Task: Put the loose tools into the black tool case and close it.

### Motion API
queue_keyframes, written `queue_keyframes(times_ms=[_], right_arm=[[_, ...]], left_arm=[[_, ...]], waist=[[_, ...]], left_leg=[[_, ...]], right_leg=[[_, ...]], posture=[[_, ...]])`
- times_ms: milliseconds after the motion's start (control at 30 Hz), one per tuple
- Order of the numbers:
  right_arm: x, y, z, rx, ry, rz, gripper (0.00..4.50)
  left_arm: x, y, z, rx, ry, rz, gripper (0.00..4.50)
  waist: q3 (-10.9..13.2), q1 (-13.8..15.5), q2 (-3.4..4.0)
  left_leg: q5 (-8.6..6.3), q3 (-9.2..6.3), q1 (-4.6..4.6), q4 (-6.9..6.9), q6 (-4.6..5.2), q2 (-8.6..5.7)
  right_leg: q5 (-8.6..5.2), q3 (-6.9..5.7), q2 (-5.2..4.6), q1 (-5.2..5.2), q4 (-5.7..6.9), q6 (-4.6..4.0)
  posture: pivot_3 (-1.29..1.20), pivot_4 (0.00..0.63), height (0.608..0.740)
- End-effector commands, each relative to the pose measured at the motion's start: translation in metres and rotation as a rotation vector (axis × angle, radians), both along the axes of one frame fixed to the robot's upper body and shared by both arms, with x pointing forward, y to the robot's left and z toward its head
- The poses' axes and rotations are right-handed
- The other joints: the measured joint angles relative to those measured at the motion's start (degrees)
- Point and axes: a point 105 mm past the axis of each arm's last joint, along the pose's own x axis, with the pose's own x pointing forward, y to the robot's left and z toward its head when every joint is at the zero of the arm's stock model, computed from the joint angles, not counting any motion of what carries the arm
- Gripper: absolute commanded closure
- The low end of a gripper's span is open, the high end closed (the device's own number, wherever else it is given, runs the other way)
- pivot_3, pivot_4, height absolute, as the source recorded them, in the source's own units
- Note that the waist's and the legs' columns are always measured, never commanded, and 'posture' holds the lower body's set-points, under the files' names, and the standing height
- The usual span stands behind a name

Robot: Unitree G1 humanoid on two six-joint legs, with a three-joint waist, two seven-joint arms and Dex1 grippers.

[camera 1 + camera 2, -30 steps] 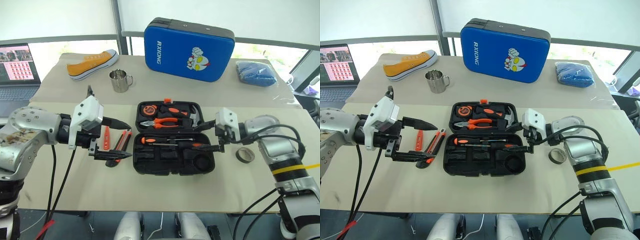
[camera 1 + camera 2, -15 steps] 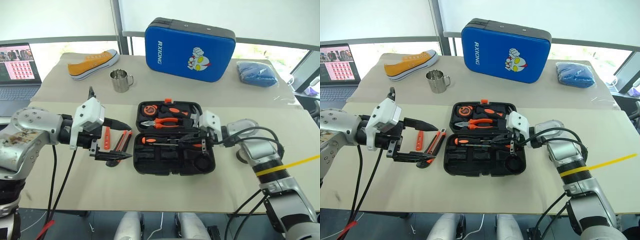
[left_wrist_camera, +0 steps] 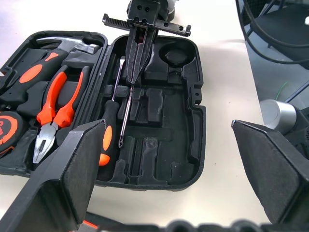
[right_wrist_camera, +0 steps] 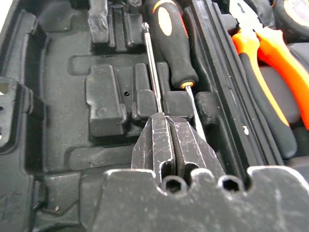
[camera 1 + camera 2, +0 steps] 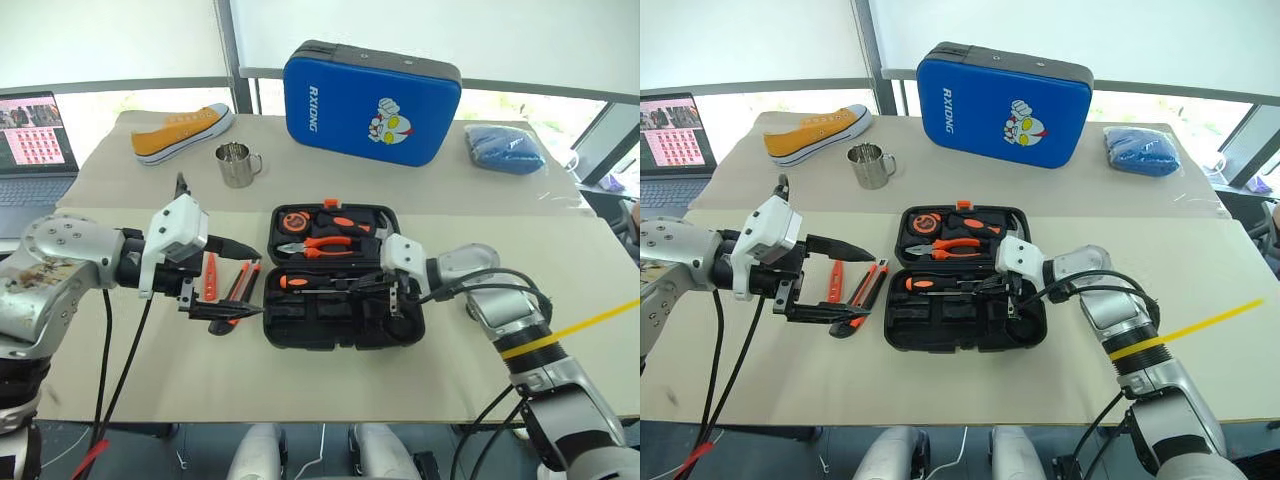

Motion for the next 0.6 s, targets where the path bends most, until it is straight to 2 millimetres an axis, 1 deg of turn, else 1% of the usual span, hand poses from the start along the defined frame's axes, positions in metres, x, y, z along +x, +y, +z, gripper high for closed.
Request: queue_keyframes(times_ms=[33,100,133,167,200,233,300,333,367,400,467,500,567,600], right_arm=[[-0.008,0.002,0.034,0.16,0.017,0.003,4.43],[-0.015,-0.005,0.066,0.25,0.025,-0.011,4.43],[-0.021,-0.009,0.082,0.288,0.024,-0.003,4.18],[-0.031,-0.013,0.097,0.316,0.03,0.022,3.9],[-0.041,-0.016,0.106,0.327,0.033,0.05,3.75],[-0.051,-0.017,0.114,0.33,0.032,0.082,3.34],[-0.066,-0.018,0.122,0.327,0.029,0.125,2.68],[-0.07,-0.018,0.125,0.325,0.027,0.136,2.31],[-0.074,-0.018,0.127,0.325,0.028,0.147,2.03],[-0.079,-0.018,0.13,0.325,0.03,0.16,1.65],[-0.086,-0.017,0.132,0.324,0.034,0.178,1.01],[-0.088,-0.017,0.132,0.324,0.034,0.18,0.72],[-0.09,-0.015,0.131,0.325,0.031,0.178,0.1],[-0.091,-0.014,0.131,0.327,0.032,0.177,0.1]], left_arm=[[-0.003,0.004,0.001,0.003,-0.024,0.02,0.0],[-0.002,0.015,-0.001,-0.003,-0.019,0.101,0.0],[0.0,0.024,-0.004,0.0,-0.018,0.167,0.0],[0.002,0.039,-0.007,0.004,-0.016,0.264,0.0],[0.002,0.052,-0.011,0.009,-0.017,0.343,0.0],[-0.001,0.068,-0.015,0.015,-0.008,0.426,0.0],[-0.012,0.095,-0.024,0.032,0.013,0.551,0.0],[-0.018,0.105,-0.027,0.042,0.019,0.593,0.0],[-0.024,0.118,-0.032,0.055,0.028,0.653,0.0],[-0.032,0.135,-0.038,0.078,0.041,0.736,0.0],[-0.046,0.161,-0.047,0.107,0.067,0.877,0.0],[-0.051,0.168,-0.049,0.11,0.075,0.923,0.0],[-0.052,0.173,-0.05,0.093,0.093,0.99,0.0],[-0.05,0.172,-0.05,0.091,0.097,1.009,0.0]], waist=[[0.0,0.0,0.05],[0.1,0.0,0.06],[0.1,0.0,0.07],[0.1,0.1,0.08],[0.1,0.1,0.11],[0.1,0.0,0.14],[0.1,-0.1,0.12],[0.1,-0.2,0.09],[0.2,-0.2,0.08],[0.2,-0.2,0.08],[0.2,-0.1,0.08],[0.2,-0.1,0.08],[0.2,0.5,0.05],[0.2,0.7,0.03]], left_leg=[[0.0,-0.01,-0.03,-0.02,0.0,0.01],[0.0,-0.02,-0.25,0.0,0.0,0.01],[0.02,0.02,-0.48,0.02,-0.03,0.06],[0.03,0.01,-0.6,0.04,-0.05,0.03],[0.03,0.0,-0.61,0.03,-0.05,0.04],[0.03,-0.01,-0.62,0.0,-0.05,0.06],[-0.01,-0.03,-0.56,-0.09,0.01,0.12],[-0.02,-0.03,-0.5,-0.13,0.01,0.15],[-0.02,-0.03,-0.44,-0.16,0.01,0.18],[-0.02,-0.01,-0.39,-0.18,0.01,0.17],[-0.01,0.05,-0.36,-0.17,0.0,0.16],[-0.01,0.06,-0.36,-0.17,0.0,0.16],[-0.01,0.09,-0.35,-0.16,0.0,0.14],[-0.01,0.07,-0.35,-0.14,-0.01,0.14]], right_leg=[[0.0,0.0,-0.01,-0.02,-0.01,0.0],[0.0,0.01,-0.02,-0.25,0.04,-0.01],[0.01,0.07,-0.06,-0.58,0.17,-0.01],[0.01,0.08,-0.09,-0.73,0.29,-0.01],[0.01,0.06,-0.11,-0.75,0.29,-0.01],[0.01,0.05,-0.12,-0.76,0.28,-0.01],[0.0,-0.02,-0.15,-0.76,0.26,-0.01],[-0.01,-0.07,-0.16,-0.72,0.25,-0.04],[-0.03,-0.1,-0.17,-0.69,0.23,-0.07],[-0.06,-0.12,-0.2,-0.64,0.2,-0.12],[-0.06,-0.12,-0.27,-0.64,0.2,-0.13],[-0.07,-0.12,-0.29,-0.64,0.2,-0.14],[-0.07,-0.13,-0.32,-0.63,0.19,-0.13],[-0.07,-0.16,-0.33,-0.61,0.17,-0.13]], posture=[[0.0,0.15,0.739],[0.0,0.15,0.739],[0.0,0.15,0.739],[0.0,0.15,0.739],[0.0,0.15,0.739],[0.0,0.15,0.739],[0.0,0.15,0.739],[0.0,0.15,0.739],[0.0,0.15,0.739],[0.0,0.15,0.739],[0.0,0.15,0.739],[0.0,0.15,0.739],[0.0,0.15,0.739],[0.0,0.15,0.739]])
